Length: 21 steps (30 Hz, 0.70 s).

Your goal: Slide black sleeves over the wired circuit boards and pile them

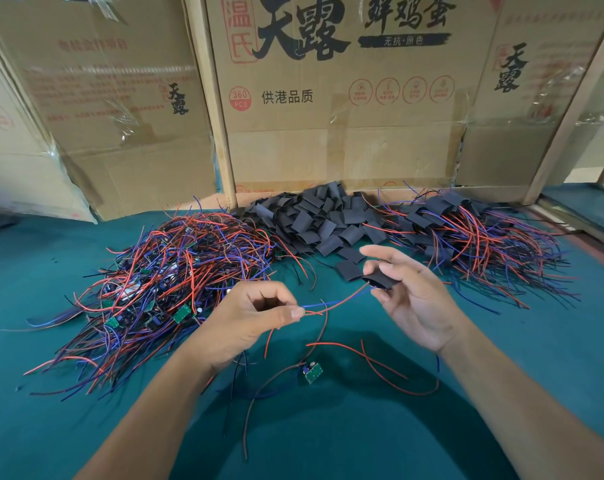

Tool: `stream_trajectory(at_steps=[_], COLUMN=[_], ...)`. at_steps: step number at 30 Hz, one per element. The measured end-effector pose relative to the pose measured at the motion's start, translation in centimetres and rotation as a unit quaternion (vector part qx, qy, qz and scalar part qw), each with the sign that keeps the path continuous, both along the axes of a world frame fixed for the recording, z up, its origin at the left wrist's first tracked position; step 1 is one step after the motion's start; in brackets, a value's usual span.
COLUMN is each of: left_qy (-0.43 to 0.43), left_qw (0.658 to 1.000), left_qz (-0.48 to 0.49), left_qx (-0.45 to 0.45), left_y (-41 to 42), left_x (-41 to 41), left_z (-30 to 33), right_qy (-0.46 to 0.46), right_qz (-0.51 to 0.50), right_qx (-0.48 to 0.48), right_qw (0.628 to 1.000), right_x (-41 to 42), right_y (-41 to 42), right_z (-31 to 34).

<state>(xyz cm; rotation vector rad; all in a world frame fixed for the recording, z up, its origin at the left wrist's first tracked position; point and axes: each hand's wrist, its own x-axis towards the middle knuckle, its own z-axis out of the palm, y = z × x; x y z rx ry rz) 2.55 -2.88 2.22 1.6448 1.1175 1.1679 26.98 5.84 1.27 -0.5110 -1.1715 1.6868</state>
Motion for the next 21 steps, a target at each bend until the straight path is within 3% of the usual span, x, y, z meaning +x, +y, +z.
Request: stream_trajectory(at_steps=[21], left_qy=[0.010], left_qw=[1.000], left_qz=[0.008], left_qx=[-0.002], left_y=[0.36], left_x=[-0.21], left_z=[-0.32], right_qy=[-0.011], right_qz=[-0.027], right_qx=[0.006], right_qw=[1.000], right_x=[-0.61], right_y=[-0.61], right_z=[0.40])
